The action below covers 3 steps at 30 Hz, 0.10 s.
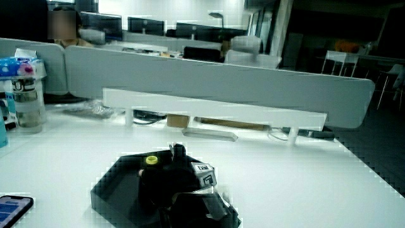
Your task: Place sewing into plate
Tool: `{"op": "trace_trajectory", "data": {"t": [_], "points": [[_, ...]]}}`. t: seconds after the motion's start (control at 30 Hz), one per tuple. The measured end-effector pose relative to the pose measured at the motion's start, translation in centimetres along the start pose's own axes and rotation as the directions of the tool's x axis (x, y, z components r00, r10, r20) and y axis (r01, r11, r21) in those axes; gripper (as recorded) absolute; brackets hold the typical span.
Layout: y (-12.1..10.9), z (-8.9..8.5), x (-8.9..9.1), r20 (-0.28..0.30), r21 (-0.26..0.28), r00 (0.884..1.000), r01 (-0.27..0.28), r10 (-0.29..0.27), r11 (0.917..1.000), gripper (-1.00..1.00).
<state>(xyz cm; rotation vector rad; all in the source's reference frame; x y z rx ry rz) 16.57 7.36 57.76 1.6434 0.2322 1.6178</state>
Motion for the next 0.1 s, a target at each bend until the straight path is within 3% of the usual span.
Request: {"op": "trace_trajectory", "data": {"t": [0.1], "points": [[-1.34, 0.07, 0.71, -0.023, 0.024, 0.998, -0.052, 0.052, 0.9984, -1.00]]}}
